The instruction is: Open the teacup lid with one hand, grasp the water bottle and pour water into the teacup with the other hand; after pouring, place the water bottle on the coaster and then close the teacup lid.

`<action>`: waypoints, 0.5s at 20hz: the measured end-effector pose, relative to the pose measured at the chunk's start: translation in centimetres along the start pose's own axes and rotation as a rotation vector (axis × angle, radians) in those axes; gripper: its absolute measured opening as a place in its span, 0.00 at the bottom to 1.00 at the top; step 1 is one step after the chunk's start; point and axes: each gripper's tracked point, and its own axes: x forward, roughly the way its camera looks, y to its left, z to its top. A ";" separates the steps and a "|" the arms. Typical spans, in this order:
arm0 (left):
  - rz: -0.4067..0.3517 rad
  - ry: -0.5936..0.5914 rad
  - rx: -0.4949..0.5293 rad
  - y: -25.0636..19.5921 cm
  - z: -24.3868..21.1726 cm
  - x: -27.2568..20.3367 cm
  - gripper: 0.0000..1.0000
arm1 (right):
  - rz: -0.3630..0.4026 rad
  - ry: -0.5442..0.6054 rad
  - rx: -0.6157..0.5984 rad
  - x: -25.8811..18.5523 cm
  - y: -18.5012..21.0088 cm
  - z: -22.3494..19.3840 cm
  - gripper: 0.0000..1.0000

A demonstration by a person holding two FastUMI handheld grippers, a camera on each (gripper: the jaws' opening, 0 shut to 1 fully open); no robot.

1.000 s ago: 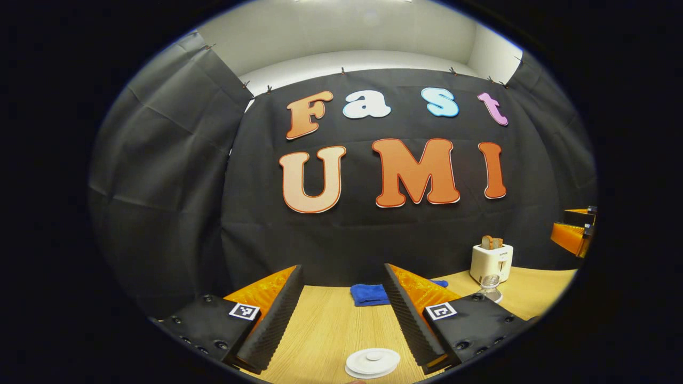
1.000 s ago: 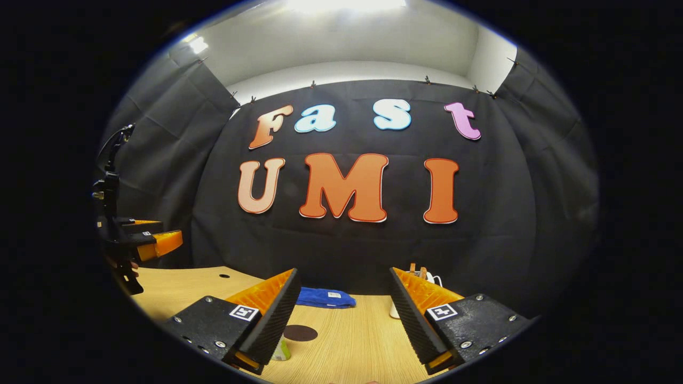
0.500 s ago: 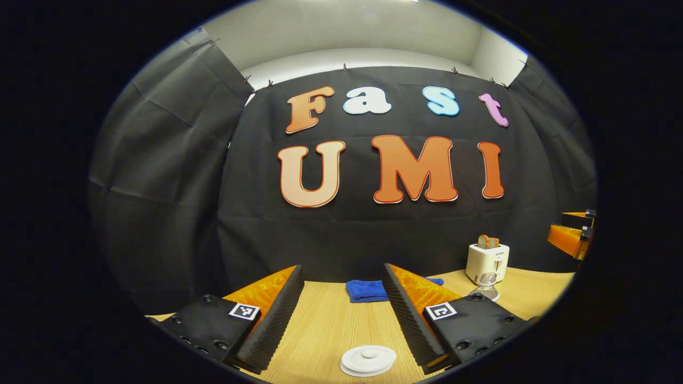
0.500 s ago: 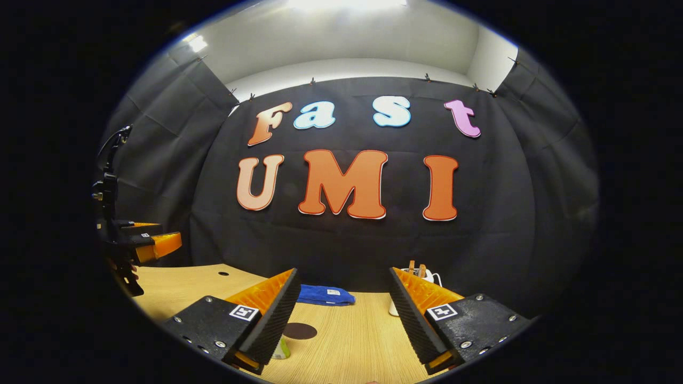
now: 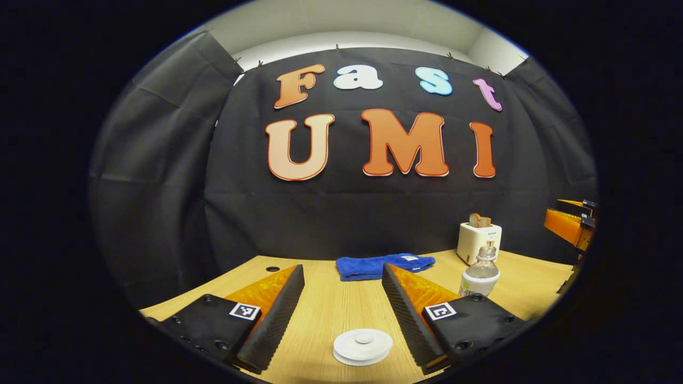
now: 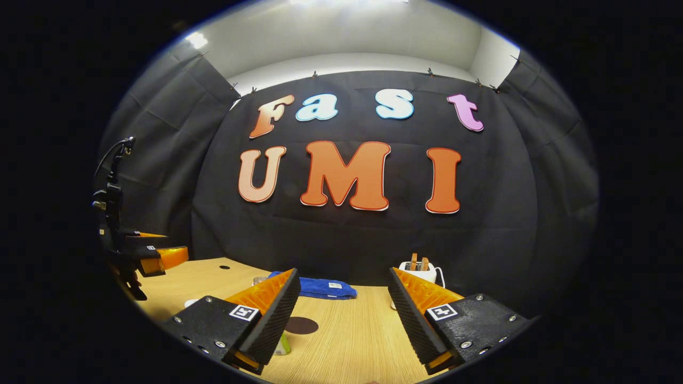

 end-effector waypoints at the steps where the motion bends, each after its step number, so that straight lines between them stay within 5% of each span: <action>1: -0.011 0.014 0.004 -0.3 -0.6 0.2 0.96 | 0.002 0.005 0.001 0.1 0.1 -0.2 0.99; 3: -0.032 0.053 -0.003 -1.0 -2.4 0.4 0.87 | 0.010 0.015 0.002 0.0 0.3 -0.7 0.99; 10: -0.070 0.196 0.003 -2.1 -8.6 1.7 0.82 | 0.019 0.063 0.025 0.1 0.4 -2.5 0.99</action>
